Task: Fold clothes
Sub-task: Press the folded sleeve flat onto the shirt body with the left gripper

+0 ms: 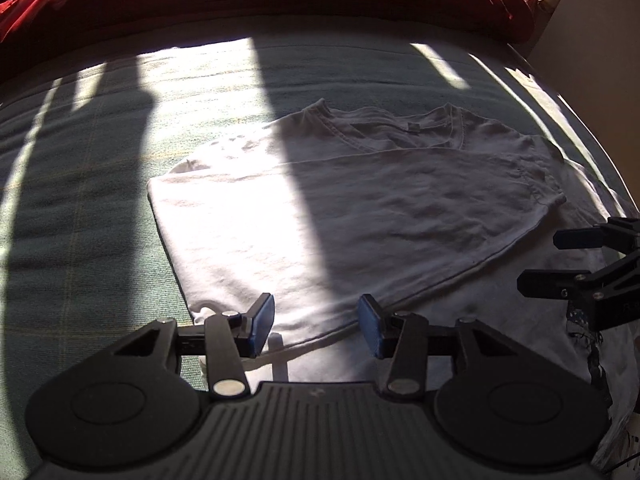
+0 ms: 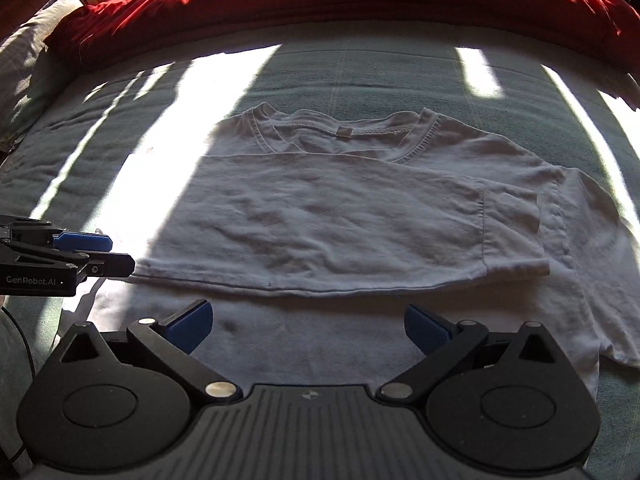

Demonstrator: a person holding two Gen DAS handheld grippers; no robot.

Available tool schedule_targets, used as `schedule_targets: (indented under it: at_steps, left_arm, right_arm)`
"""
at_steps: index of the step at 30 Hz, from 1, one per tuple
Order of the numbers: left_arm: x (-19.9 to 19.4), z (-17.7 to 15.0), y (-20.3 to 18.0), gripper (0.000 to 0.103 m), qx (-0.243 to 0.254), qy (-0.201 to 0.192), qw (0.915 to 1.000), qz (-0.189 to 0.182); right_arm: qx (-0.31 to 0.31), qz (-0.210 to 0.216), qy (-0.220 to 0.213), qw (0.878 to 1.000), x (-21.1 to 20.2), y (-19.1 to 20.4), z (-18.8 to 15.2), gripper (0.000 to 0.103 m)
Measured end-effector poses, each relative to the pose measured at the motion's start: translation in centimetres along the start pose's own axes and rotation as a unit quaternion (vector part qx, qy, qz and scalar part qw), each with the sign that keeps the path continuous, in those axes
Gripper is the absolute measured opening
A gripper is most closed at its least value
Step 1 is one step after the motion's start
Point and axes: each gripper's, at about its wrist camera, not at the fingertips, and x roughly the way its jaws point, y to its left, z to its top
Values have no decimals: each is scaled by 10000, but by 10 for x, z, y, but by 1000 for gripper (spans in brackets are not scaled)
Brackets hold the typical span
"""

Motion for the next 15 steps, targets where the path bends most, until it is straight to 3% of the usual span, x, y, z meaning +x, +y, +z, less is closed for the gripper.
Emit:
schedule_targets:
  at_steps: [9,15]
  left_arm:
    - [21,-2,-27,46,-113,200,9996,180]
    - [21,7,-36,46,-157,200,9989,396]
  right_arm:
    - [-134,44,-309,9994,6,-42,27,103]
    - [-192,24,-98,9998,22,-62,24,103]
